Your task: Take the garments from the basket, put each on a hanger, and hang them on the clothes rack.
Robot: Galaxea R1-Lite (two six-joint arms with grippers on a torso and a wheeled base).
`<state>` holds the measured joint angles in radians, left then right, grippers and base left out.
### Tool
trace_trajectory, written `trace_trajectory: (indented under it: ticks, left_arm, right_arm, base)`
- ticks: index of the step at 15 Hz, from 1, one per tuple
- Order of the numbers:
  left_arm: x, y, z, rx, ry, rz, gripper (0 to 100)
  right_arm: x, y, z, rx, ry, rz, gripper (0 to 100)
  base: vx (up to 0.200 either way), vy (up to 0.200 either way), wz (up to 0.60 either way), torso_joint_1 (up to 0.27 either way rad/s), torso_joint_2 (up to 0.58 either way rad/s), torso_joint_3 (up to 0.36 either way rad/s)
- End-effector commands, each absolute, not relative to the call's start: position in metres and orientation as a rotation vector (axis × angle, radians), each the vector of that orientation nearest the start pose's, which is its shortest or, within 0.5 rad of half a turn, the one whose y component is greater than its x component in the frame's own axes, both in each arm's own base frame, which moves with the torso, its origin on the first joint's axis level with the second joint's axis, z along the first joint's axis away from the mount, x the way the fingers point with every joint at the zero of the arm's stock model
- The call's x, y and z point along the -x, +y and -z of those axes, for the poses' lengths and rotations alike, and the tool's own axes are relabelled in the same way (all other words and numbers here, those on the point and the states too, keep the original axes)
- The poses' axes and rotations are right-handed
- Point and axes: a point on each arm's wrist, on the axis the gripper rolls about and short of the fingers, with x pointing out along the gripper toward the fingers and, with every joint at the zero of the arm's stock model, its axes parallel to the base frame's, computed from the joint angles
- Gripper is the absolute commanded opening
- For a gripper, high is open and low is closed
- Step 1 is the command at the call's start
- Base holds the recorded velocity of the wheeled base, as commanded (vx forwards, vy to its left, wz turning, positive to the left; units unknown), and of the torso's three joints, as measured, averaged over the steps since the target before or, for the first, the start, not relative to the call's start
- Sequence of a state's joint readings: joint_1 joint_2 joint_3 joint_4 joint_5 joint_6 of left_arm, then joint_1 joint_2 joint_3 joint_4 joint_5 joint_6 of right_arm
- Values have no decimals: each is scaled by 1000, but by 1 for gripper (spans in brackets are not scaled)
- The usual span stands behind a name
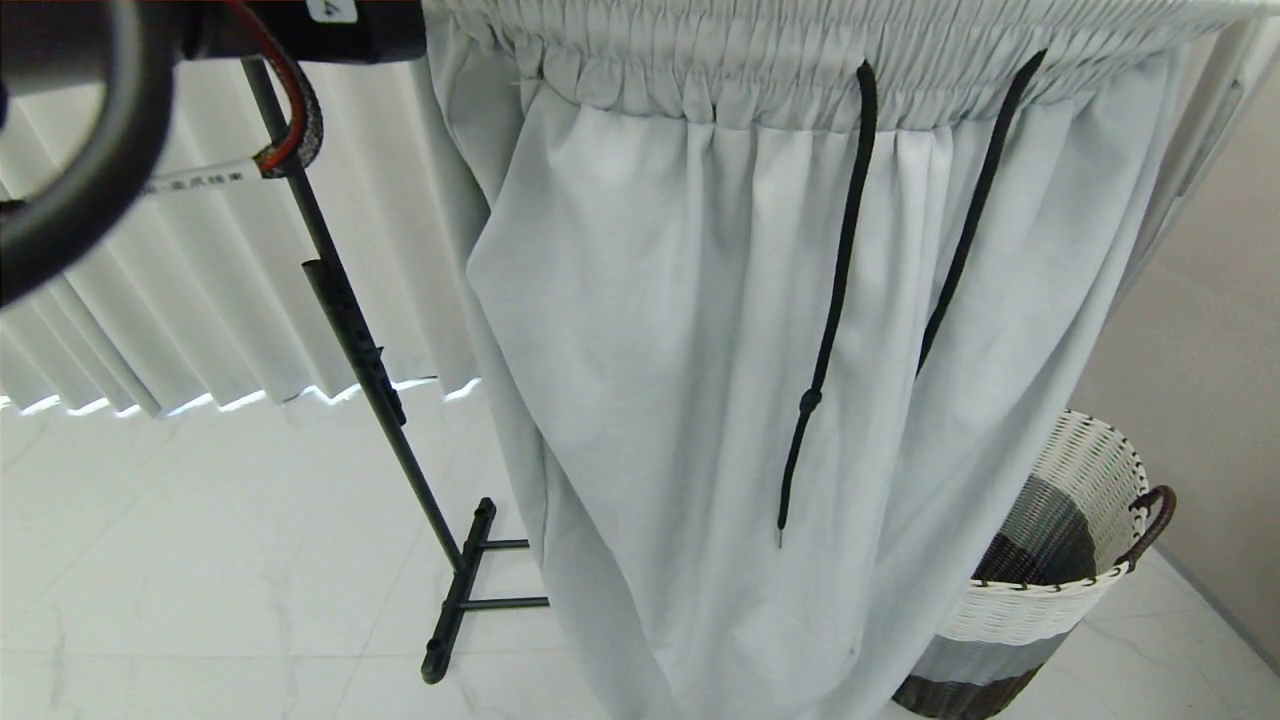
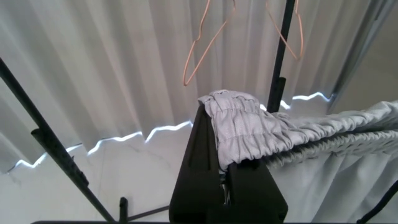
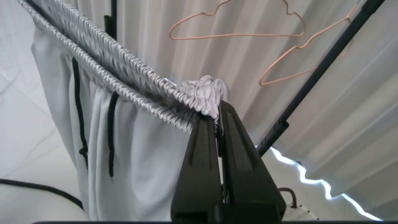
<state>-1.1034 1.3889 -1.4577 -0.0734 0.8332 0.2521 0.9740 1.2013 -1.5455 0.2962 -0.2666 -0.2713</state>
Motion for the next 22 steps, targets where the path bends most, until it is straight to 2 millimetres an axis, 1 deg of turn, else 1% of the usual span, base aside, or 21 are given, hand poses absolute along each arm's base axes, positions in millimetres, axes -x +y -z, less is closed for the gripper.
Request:
trace_trajectory:
  ticks: [1, 4, 5, 7, 9, 11, 12, 13, 14, 15, 16, 18, 20, 22]
  left_arm:
    - [-108, -177, -394, -139, -111, 258, 0]
    - [-108, -177, -394, -139, -111, 258, 0]
    - [-109, -177, -394, -139, -111, 256, 0]
    - [-109, -177, -394, -139, -111, 253, 0]
    - [-113, -170, -393, -141, -108, 219, 0]
    - [-119, -155, -388, -190, -99, 151, 0]
    - [-122, -143, -381, -246, -86, 106, 0]
    - [-124, -129, -370, -309, -63, 57, 0]
    - [-124, -122, -364, -343, -54, 51, 0]
    - [-115, -109, -355, -376, -63, 103, 0]
    - [-109, -103, -351, -382, -73, 149, 0]
    - [-106, -93, -344, -389, -66, 139, 0]
    - [-106, -92, -345, -378, -67, 136, 0]
    - [-107, -92, -345, -379, -66, 136, 0]
  right_arm:
    - [-79, 105, -415, 230, -138, -696, 0]
    - [-79, 106, -414, 234, -132, -696, 0]
    - [-79, 106, -413, 236, -129, -698, 100]
    - [-78, 105, -411, 240, -124, -699, 100]
    - [-74, 99, -406, 242, -122, -702, 100]
    - [-68, 88, -403, 238, -123, -686, 100]
    - [-70, 80, -399, 248, -100, -638, 100]
    - [-73, 68, -392, 280, -42, -539, 100]
    - [-74, 58, -388, 307, 6, -467, 100]
    - [-72, 42, -382, 343, 85, -348, 100]
    - [-70, 37, -381, 340, 90, -314, 100]
    - [-66, 32, -381, 336, 87, -285, 100]
    - [-65, 32, -379, 338, 91, -287, 100]
    - [-66, 32, -379, 338, 91, -287, 100]
  base:
    - [0, 0, 0, 0, 0, 0]
    - [0, 0, 0, 0, 0, 0]
    - [0, 0, 0, 0, 0, 0]
    - [0, 0, 0, 0, 0, 0]
    - [0, 0, 0, 0, 0, 0]
    - [0, 0, 0, 0, 0, 0]
    - [0, 0, 0, 0, 0, 0]
    - [0, 0, 0, 0, 0, 0]
    - [0, 0, 0, 0, 0, 0]
    - [0, 0, 0, 0, 0, 0]
    - [0, 0, 0, 0, 0, 0]
    - [0, 0, 0, 0, 0, 0]
    - [0, 0, 0, 0, 0, 0]
    - [200, 0, 0, 0, 0, 0]
